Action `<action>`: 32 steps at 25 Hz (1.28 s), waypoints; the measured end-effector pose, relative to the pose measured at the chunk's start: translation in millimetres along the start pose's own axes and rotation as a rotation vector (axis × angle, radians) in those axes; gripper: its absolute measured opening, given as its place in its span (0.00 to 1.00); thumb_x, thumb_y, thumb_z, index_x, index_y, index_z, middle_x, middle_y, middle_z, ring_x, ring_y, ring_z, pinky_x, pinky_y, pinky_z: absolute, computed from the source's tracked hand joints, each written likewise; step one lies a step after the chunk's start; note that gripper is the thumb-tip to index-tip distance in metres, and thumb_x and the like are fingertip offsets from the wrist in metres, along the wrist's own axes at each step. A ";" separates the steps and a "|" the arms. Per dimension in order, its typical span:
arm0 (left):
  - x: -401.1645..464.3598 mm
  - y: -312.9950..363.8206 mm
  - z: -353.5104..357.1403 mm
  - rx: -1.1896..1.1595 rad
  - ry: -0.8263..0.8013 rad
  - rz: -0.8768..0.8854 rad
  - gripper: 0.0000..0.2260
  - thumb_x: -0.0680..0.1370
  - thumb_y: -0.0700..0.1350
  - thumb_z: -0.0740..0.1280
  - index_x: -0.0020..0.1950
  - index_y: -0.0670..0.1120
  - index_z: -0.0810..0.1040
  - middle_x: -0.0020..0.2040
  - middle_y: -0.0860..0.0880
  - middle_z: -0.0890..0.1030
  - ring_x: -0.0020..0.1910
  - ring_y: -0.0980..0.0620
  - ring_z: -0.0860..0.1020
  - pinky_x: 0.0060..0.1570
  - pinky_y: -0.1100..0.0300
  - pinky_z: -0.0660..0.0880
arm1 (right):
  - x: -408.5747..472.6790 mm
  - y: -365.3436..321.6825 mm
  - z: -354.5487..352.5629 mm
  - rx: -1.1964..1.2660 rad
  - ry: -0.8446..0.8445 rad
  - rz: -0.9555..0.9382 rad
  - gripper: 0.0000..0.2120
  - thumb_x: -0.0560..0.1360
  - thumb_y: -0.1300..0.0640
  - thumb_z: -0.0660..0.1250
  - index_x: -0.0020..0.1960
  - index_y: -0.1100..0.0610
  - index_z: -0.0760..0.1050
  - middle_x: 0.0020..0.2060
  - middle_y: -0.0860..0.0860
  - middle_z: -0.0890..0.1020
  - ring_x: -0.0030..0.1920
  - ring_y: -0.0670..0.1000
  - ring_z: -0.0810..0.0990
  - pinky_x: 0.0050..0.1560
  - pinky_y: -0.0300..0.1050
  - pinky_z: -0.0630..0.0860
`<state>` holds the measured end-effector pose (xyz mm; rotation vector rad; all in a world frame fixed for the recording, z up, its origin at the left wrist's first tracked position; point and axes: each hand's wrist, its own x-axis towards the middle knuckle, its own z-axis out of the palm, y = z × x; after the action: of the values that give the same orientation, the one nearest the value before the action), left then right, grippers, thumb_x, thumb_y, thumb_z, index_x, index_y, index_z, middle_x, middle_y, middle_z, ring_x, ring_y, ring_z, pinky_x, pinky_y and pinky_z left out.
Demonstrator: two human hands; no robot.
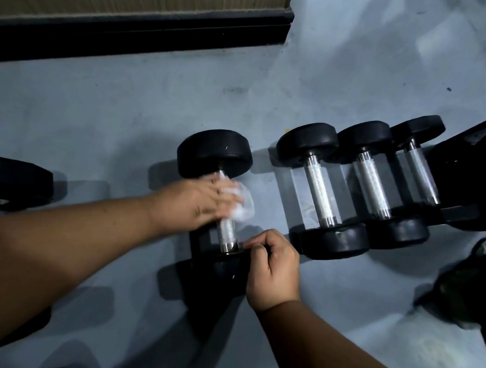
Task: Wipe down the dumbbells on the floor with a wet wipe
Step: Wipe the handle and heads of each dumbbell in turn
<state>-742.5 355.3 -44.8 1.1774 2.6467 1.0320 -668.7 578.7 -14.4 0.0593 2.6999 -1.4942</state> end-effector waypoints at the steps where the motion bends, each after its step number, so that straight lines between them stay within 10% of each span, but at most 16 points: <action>1: 2.7 -7.2 -3.4 0.000 0.024 -0.030 0.16 0.82 0.48 0.63 0.63 0.43 0.83 0.67 0.49 0.79 0.72 0.50 0.73 0.76 0.53 0.63 | 0.4 0.0 -0.7 -0.002 -0.002 0.003 0.13 0.70 0.52 0.56 0.35 0.55 0.76 0.34 0.48 0.80 0.40 0.46 0.79 0.45 0.50 0.77; 32: -3.5 22.0 21.1 0.032 0.052 -0.110 0.17 0.83 0.53 0.61 0.62 0.46 0.84 0.64 0.51 0.82 0.71 0.52 0.73 0.77 0.55 0.58 | 5.9 2.7 -4.9 -0.032 -0.052 0.006 0.16 0.70 0.51 0.54 0.36 0.56 0.77 0.34 0.47 0.80 0.40 0.48 0.79 0.44 0.51 0.77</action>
<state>-719.4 375.2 -48.6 1.0106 2.7427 1.0191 -674.5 584.3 -14.4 0.0269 2.6788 -1.4300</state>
